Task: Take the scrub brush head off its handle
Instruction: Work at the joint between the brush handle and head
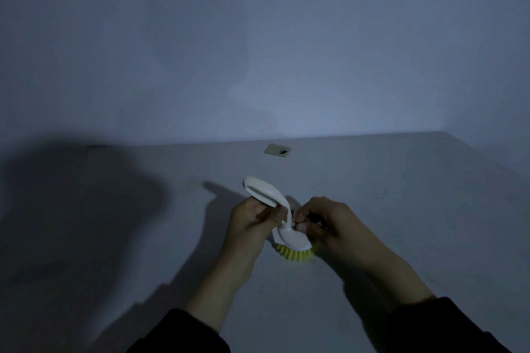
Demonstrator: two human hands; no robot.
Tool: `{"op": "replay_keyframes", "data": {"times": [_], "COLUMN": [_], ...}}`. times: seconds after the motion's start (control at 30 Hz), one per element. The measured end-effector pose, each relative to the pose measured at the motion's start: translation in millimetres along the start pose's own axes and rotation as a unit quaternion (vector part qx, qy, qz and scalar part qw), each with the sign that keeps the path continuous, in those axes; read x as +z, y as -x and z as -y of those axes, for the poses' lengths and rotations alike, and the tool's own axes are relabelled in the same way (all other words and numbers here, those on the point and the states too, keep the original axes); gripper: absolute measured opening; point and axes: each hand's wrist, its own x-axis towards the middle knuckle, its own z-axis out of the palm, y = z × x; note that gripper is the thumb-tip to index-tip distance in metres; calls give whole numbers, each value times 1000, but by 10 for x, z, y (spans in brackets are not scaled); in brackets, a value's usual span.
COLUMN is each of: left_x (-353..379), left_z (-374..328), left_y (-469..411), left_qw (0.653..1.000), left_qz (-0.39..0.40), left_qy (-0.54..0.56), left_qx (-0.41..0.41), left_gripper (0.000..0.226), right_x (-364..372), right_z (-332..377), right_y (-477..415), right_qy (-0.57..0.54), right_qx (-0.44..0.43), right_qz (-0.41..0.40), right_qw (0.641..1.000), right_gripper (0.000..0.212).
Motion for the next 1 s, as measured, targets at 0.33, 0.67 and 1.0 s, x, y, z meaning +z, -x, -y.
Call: {"op": "replay_keyframes", "data": {"times": [0.33, 0.67, 1.0], "left_x": [-5, -6, -4], "left_z": [77, 62, 17], "left_y": [5, 13, 12], "left_qw": [1000, 998, 999], "left_qz": [-4, 4, 16], "left_qy": [19, 48, 49], "left_qx": [-12, -35, -3], "left_gripper": [15, 22, 19], "right_x": [73, 140, 130], "right_z": [43, 45, -39], "right_y": [1, 10, 4], "right_qy": [-27, -124, -113], "right_qx": [-24, -10, -18], "right_qz": [16, 15, -14], "right_qw": [999, 992, 993], "right_gripper": [16, 26, 14]}}
